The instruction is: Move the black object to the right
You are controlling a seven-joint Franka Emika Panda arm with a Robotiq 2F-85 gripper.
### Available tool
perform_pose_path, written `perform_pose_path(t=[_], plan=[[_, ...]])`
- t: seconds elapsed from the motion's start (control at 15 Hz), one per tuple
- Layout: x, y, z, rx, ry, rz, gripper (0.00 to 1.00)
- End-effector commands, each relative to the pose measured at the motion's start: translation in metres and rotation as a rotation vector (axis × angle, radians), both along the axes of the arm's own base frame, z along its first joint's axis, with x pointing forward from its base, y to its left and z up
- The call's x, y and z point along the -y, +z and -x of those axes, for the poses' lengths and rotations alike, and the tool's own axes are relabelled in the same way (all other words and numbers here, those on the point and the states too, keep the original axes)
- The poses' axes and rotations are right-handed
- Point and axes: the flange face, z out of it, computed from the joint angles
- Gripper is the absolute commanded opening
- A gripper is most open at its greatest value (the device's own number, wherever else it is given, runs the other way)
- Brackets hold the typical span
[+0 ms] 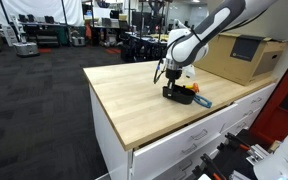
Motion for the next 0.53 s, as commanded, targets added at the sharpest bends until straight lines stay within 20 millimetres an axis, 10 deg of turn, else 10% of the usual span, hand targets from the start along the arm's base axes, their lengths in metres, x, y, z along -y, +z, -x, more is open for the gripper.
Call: perform_pose_path(t=[0.0,0.47], plan=[[-0.004,0.010,0.001,-0.004,0.001,0.028,0.00],[-0.010,0.096,0.014,0.072,-0.008,0.034,0.01]])
